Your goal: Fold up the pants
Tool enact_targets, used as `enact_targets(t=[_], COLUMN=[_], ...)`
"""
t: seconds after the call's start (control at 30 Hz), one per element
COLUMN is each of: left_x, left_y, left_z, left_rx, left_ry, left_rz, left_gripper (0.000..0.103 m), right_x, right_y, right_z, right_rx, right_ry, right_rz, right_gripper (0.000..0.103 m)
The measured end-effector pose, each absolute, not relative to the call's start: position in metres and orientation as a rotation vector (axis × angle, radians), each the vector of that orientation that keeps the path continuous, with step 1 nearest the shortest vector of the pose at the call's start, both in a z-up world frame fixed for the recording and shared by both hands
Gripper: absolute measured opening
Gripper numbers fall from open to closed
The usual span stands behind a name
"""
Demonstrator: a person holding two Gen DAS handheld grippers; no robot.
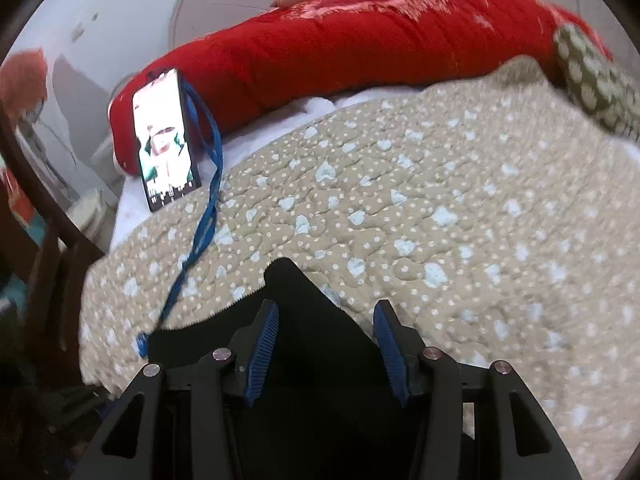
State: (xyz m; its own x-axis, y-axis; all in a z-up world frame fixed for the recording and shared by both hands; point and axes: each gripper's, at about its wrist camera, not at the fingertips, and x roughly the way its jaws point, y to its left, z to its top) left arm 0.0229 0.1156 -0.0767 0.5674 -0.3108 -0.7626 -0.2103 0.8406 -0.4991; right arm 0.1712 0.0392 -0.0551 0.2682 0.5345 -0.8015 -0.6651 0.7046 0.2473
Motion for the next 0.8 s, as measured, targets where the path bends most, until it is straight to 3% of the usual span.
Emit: enact_targets(t=[0.07,0.1,0.13,0.17,0.2,0.3,0.47,0.57,0.8], left_x=[0.024,0.024,0.026,0.028,0.028,0.021,-0.014,-0.028,-0.03], left_y=[0.116,0.117,0.117,0.116,0.116,0.116,0.079,0.04,-0.076], left_z=[-0.077,-0.077,-0.076,-0.076,-0.074,-0.054,0.009,0.026,-0.017], left_rx=[-0.604,-0.61,-0.611,-0.59,-0.567,-0.528,-0.351,-0.284,-0.073], left_ry=[0.96,0.946,0.937,0.946,0.95,0.89,0.701,0.687,0.846], left_rz=[-0.068,-0.079,-0.083,-0.077,-0.066,-0.09,-0.189,-0.333,-0.613], left_gripper=[0.087,0.081,0.07,0.046,0.039,0.03,0.03,0.03,0.03], right_x=[0.176,0.175,0.173,0.17,0.166,0.152,0.118,0.087,0.014], right_y=[0.035,0.033,0.032,0.032,0.029,0.015,-0.05,-0.1,-0.233], right_z=[-0.06,-0.061,-0.06,-0.058,-0.054,-0.032,0.023,0.048,0.026], right_rx=[-0.061,-0.041,-0.042,-0.039,-0.037,0.001,0.221,0.317,0.453], right_ry=[1.028,1.018,1.004,0.995,0.976,0.893,0.708,0.604,0.596], right_rz=[0.827,0.821,0.818,0.824,0.827,0.83,0.835,0.799,0.544], right_gripper=[0.046,0.042,0.03,0.022,0.017,0.014,0.013,0.013,0.011])
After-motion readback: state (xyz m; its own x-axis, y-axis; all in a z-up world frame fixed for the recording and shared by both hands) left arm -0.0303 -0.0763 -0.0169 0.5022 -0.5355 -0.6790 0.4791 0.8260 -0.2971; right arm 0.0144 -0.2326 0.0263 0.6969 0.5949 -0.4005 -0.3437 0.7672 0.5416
